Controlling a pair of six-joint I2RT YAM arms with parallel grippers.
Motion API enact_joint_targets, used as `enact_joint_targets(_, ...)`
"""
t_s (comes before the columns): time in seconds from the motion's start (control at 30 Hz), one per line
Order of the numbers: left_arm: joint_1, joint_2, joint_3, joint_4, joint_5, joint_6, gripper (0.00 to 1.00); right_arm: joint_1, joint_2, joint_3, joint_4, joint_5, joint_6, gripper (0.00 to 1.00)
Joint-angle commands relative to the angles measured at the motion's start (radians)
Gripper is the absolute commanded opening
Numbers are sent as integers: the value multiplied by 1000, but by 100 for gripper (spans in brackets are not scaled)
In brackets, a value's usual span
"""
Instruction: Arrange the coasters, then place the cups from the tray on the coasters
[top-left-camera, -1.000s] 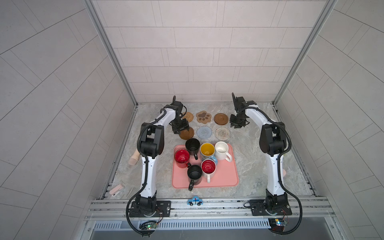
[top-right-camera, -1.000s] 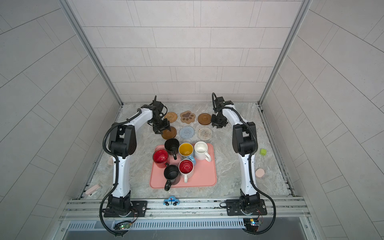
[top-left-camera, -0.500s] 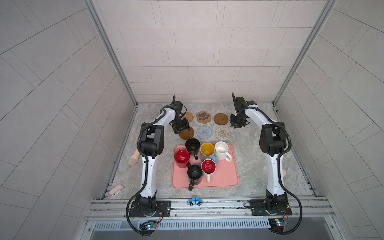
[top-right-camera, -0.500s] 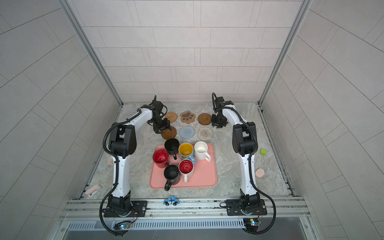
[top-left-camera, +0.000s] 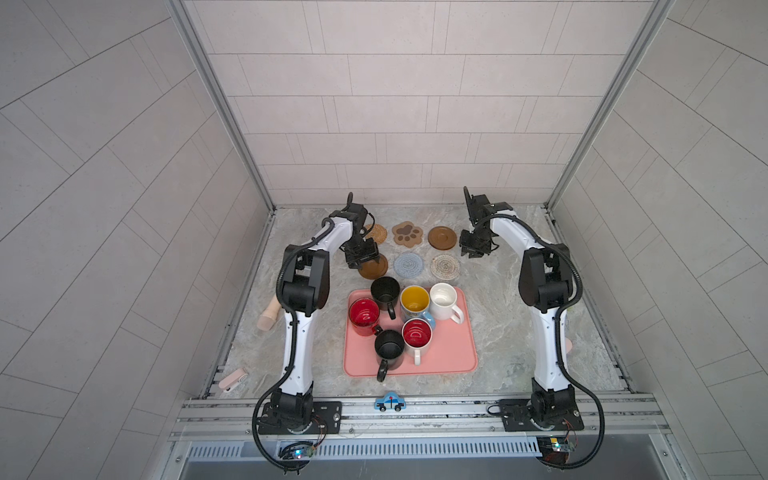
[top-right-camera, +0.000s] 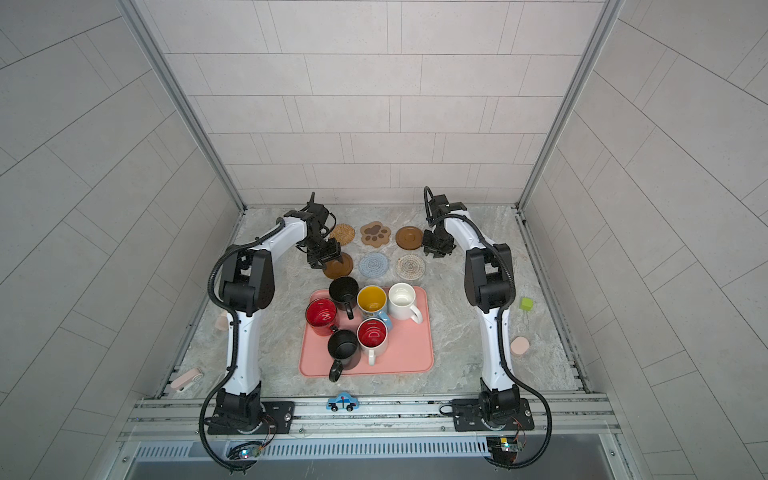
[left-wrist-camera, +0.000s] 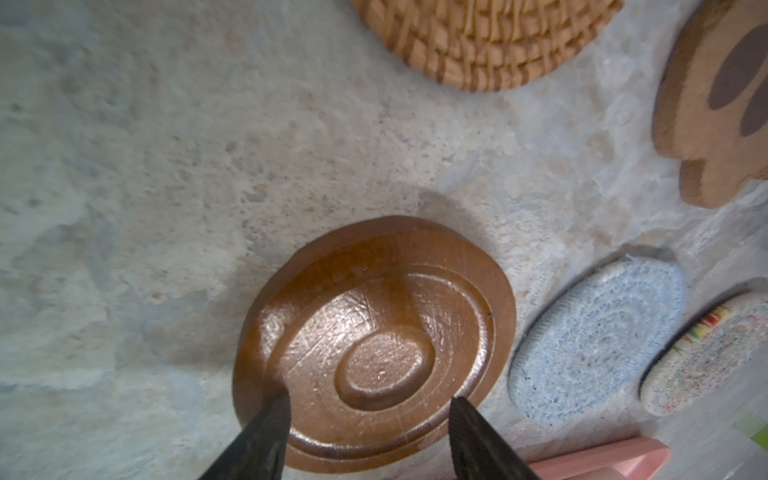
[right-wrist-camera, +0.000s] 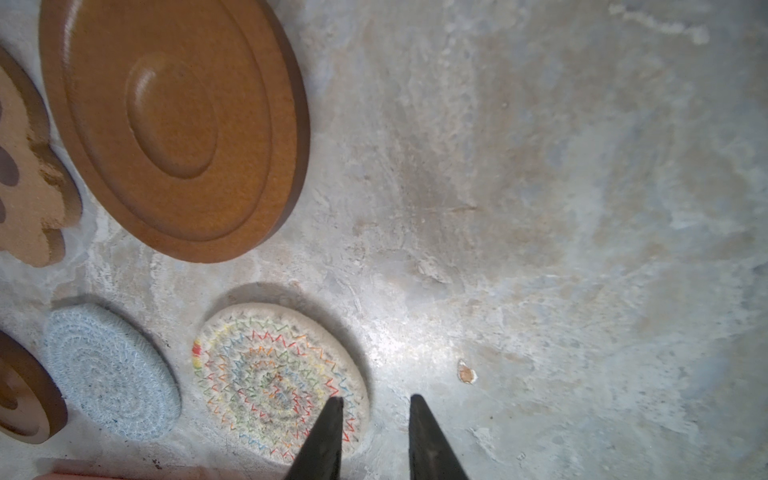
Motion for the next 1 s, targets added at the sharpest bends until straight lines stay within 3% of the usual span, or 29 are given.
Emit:
enact_joint_targets(0.0,9,3,9,-52,-40,1,68,-4,-47,-8,-14,14,5,31)
enact_joint_targets(0.5,11,-6,25,-48,-51,-5,68,-4,-52,-11,-8,14,7,30)
enact_joint_targets(0.97,9,-38,117,30,42,-27,68,-3,-63,-13,-4,17,5,30)
